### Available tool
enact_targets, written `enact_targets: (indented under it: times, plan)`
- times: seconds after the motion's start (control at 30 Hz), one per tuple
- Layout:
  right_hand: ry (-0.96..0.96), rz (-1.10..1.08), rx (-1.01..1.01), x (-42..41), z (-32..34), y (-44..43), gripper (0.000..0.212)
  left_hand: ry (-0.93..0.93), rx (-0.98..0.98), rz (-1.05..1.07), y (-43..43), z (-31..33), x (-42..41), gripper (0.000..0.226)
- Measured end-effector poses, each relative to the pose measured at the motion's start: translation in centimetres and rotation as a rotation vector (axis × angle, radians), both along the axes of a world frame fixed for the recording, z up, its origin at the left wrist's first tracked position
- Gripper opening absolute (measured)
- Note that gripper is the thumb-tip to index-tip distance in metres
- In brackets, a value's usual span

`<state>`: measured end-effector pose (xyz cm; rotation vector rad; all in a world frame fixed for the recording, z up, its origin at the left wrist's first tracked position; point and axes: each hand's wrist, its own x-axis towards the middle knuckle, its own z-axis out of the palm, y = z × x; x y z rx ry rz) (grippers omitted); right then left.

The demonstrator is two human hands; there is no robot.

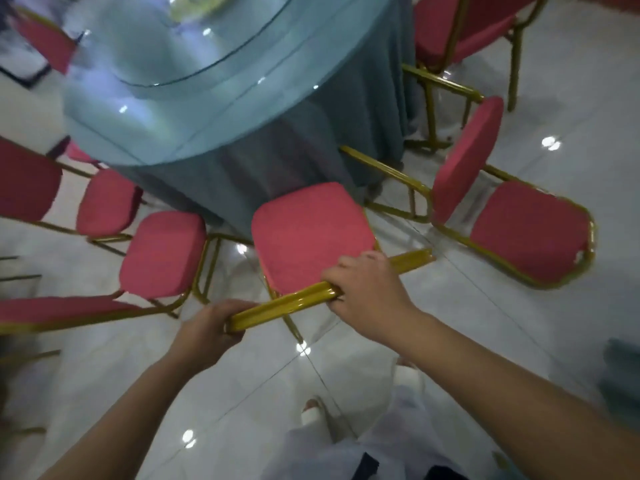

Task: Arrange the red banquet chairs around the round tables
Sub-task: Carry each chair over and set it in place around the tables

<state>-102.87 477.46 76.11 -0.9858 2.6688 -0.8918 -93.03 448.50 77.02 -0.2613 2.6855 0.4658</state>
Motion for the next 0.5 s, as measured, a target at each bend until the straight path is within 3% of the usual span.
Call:
enact_targets:
  times: [0.1,0.2,0.37,0.5]
  plan:
    - [0.004,0.201,0.068,1.1,-2.3,-6.8,0.031,0.041,-0.061,0.420,-4.4,-3.3,4.2,0.037]
    - [0.082,0.205,0.182,1.8,-2.9,-12.0,0.032,0.229,-0.051,0.770,-6.6,-4.8,7.2,0.038]
    - [0.032,0.193,0.258,3.0,-1.9,-17.8,0.026,0.258,0.118,0.756,-6.9,-5.4,9.5,0.095]
    - [0.076,0.179,0.262,3.7,-2.4,-18.6,0.030,0.265,0.160,0.773,-7.7,-5.1,10.0,0.094]
